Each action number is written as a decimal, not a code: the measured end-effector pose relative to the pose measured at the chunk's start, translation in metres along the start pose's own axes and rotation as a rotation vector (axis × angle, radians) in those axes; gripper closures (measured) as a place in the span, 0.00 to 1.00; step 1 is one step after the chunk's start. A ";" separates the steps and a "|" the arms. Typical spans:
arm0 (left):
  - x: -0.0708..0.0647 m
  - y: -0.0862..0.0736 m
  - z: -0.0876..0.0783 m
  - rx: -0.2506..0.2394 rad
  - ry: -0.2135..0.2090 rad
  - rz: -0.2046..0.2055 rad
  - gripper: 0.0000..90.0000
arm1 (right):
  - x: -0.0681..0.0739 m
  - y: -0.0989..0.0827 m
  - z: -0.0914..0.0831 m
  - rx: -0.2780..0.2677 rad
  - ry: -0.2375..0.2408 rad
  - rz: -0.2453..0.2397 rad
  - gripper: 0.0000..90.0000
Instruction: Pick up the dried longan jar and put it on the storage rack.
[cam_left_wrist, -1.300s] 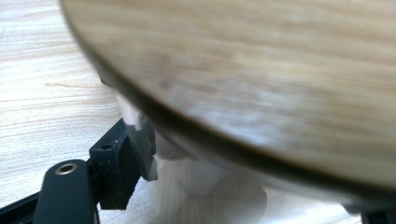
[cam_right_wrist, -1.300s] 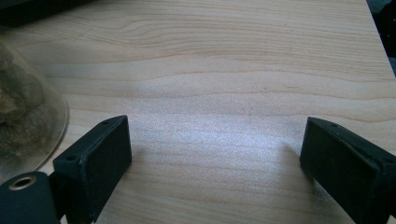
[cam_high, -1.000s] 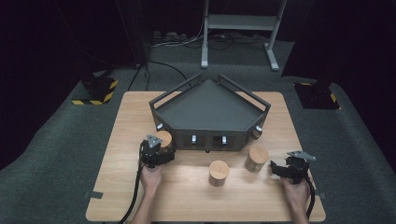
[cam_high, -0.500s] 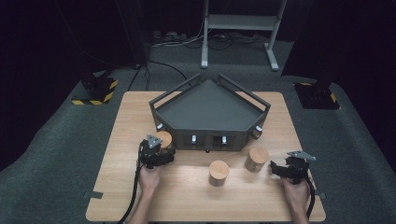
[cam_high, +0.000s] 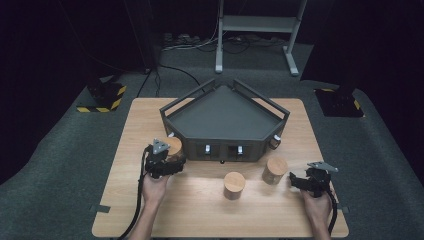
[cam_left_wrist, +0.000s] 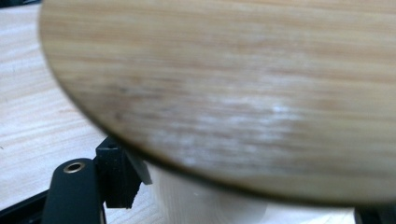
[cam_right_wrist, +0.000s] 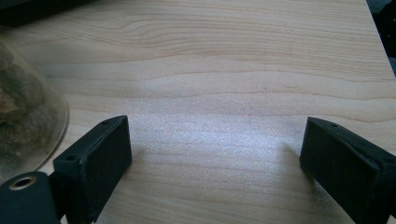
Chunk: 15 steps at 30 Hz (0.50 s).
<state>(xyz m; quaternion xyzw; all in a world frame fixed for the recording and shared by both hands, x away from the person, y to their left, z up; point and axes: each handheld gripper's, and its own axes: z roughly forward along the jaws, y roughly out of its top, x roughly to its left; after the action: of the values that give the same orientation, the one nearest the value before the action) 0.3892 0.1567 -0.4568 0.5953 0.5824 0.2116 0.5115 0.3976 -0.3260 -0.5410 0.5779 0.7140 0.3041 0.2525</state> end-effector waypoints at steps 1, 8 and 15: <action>-0.001 0.002 -0.002 0.005 -0.003 0.005 0.28 | 0.000 0.000 0.000 0.000 0.000 0.000 0.10; -0.010 0.018 -0.008 0.015 -0.042 0.016 0.29 | 0.000 0.000 0.000 -0.001 0.000 0.000 0.10; -0.018 0.035 -0.012 0.017 -0.075 0.025 0.29 | 0.000 0.000 0.000 -0.001 0.000 0.001 0.09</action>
<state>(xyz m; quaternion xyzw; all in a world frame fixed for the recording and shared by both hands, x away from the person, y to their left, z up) 0.3911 0.1514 -0.4160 0.6146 0.5571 0.1906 0.5250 0.3976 -0.3260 -0.5411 0.5780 0.7137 0.3046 0.2525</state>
